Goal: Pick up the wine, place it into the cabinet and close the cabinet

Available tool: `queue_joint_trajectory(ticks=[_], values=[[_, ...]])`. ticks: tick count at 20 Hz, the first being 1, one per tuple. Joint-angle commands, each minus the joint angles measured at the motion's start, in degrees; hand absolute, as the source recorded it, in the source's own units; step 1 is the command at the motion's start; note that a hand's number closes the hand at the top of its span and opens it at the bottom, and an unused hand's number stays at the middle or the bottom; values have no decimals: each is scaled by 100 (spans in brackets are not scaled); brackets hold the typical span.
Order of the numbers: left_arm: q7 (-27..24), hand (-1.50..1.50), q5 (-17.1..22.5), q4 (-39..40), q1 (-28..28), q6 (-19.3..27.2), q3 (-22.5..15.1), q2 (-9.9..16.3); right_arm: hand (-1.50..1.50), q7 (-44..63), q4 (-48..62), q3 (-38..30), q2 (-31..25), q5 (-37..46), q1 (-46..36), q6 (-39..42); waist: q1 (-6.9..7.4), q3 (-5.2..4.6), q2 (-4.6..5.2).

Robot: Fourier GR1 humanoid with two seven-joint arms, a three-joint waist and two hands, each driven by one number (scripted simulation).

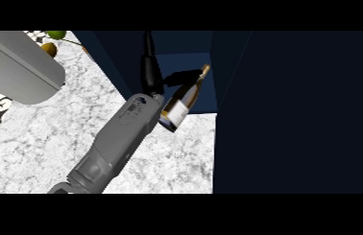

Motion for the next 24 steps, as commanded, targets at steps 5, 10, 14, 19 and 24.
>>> queue_joint_trajectory(ticks=[5,10,14,19,24], values=[[-318,-150,480,-1081,780,-73,-764,0,-150,119,-771,186,58,358,225,-178,160,6,-40],[37,-150,185,-1938,1261,-500,-852,28,-150,83,-841,182,151,456,348,-395,272,8,-62],[315,-150,175,-3199,2058,-652,-1199,392,-150,129,-969,22,-48,256,519,-361,340,9,-100],[290,-150,89,-3958,2786,-616,-1420,375,-150,303,-1234,154,-85,407,535,-548,277,5,-71],[987,-150,-210,-5309,3271,-522,-1811,1009,-150,492,-1154,-55,-225,227,184,-750,318,8,-71]])
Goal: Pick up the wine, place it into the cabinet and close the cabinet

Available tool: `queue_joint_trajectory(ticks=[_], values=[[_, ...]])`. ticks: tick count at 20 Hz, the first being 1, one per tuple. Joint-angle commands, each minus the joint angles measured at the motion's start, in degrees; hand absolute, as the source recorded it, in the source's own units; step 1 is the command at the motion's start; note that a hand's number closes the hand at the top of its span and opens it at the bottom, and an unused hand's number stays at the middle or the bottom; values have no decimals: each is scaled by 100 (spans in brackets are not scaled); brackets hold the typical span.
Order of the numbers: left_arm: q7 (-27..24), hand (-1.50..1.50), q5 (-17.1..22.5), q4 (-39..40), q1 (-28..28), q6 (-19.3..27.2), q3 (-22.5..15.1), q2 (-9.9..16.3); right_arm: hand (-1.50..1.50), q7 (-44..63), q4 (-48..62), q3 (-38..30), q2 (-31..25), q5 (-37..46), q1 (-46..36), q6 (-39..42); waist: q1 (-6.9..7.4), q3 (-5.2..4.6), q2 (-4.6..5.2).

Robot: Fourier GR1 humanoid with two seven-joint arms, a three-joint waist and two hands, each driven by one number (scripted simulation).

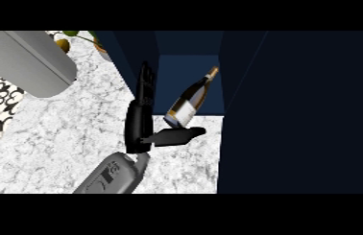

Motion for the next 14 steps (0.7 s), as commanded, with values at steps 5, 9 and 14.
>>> queue_joint_trajectory(ticks=[5,9,14], values=[[441,-150,-159,-1946,1335,-183,-107,1112,-150,287,-830,-438,-395,-113,257,108,-15,3,10],[222,-150,-114,-2256,1784,-634,-144,1248,-150,578,-1056,-78,-274,54,175,-128,-31,-1,26],[-22,-150,666,-2959,2442,-1761,399,2129,150,297,-682,87,-885,351,293,792,-23,-7,8]])
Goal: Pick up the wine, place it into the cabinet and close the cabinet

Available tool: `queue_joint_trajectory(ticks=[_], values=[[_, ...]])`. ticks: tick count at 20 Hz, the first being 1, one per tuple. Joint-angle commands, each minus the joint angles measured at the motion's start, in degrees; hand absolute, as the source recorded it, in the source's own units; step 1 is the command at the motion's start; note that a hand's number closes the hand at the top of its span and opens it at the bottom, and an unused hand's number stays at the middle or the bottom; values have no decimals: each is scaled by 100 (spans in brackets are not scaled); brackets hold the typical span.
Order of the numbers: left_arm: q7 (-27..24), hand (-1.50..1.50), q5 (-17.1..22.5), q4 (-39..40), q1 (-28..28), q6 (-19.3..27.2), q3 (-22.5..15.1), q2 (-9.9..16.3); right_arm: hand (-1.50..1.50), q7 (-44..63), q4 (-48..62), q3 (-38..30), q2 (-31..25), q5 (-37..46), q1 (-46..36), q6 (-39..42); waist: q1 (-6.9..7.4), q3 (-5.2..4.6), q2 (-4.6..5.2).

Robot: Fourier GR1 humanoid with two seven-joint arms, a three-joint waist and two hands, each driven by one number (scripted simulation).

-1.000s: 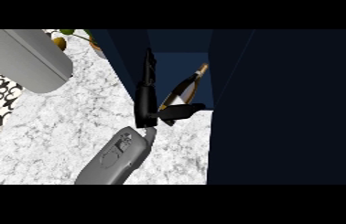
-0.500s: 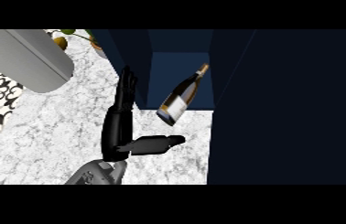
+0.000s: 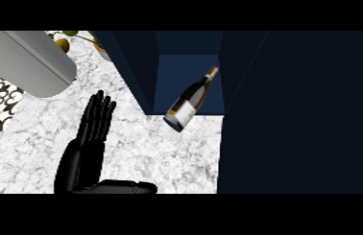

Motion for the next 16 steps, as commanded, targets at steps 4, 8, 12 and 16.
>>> queue_joint_trajectory(ticks=[4,8,12,16], values=[[-458,150,611,-555,909,-1161,490,769,150,337,-805,-27,-753,221,166,627,21,-6,-3],[-400,150,917,-405,866,-1613,1095,853,150,229,-914,-6,-511,86,351,564,-53,3,18],[-616,150,1261,-447,1346,-2167,1545,1130,150,93,-868,71,-504,165,226,712,-30,2,17],[-748,150,1081,-351,1434,-2232,1619,998,150,232,-644,71,-644,-717,89,863,-22,3,29]])
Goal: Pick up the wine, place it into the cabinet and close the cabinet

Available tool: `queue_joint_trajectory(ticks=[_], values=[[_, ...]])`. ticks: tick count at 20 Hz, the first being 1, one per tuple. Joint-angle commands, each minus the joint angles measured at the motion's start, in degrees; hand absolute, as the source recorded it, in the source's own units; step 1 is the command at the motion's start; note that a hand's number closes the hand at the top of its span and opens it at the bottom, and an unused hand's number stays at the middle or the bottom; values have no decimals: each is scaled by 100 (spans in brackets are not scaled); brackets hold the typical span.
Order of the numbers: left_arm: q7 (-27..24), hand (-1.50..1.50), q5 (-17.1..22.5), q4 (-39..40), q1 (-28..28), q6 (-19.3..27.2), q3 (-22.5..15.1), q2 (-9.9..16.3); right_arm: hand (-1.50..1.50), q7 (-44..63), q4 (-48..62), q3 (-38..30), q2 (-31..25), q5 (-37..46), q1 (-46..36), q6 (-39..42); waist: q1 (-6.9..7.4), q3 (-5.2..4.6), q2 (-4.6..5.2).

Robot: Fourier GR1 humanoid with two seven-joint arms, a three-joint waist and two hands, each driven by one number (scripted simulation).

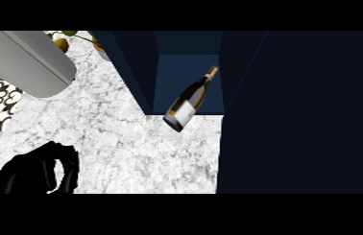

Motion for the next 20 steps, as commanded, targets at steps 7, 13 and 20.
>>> queue_joint_trajectory(ticks=[7,13,20], values=[[-8,150,186,-269,613,-678,461,248,150,1087,-624,1207,175,-442,-817,-347,91,5,16],[-284,150,377,53,781,-1243,855,273,150,1722,-584,1798,641,-497,-1954,-901,125,0,16],[-37,150,517,325,514,-1576,1255,233,150,2786,327,2418,1940,8,-3958,-1969,87,2,20]])
